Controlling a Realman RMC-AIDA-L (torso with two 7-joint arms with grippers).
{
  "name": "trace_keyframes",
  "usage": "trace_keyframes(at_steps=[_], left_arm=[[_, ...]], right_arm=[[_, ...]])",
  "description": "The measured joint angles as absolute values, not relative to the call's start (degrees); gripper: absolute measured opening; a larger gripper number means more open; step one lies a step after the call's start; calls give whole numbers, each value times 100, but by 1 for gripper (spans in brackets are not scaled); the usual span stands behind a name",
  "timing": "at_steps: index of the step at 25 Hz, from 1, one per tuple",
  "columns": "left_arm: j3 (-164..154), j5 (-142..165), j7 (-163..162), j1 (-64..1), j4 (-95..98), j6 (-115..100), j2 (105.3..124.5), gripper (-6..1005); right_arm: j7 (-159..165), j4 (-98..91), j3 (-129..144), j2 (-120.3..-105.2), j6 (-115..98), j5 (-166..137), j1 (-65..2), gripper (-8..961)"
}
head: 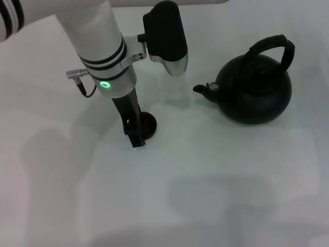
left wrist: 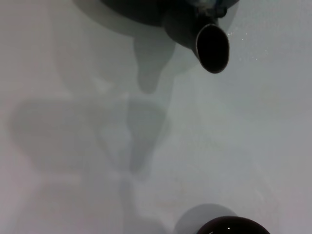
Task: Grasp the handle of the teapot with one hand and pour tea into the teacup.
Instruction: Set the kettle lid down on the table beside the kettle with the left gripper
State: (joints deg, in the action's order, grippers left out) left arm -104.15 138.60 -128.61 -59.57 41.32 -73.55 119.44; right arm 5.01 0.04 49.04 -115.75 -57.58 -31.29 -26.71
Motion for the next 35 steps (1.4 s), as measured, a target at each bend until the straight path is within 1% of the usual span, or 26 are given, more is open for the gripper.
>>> trace_keyframes(at_steps=[4, 8, 15, 35], left_arm=[[-10416, 13861, -12909, -5865, 4312, -7355, 11939, 877], [-10415, 13870, -12914, -5721, 4615, -7410, 11923, 872], [-10413, 13882, -12983, -5671, 4795, -7638, 11921, 871], [-10413, 14643, -13445, -4977, 6079, -7982, 11917, 871]], right_arm=[[496, 31, 4904, -11575, -5758, -3129, -2672, 426], [493, 35, 4904, -11575, -5758, -3129, -2672, 427], [492, 44, 4904, -11568, -5756, -3129, -2664, 426], [492, 68, 4965, -11566, -5757, -3129, -2627, 426]])
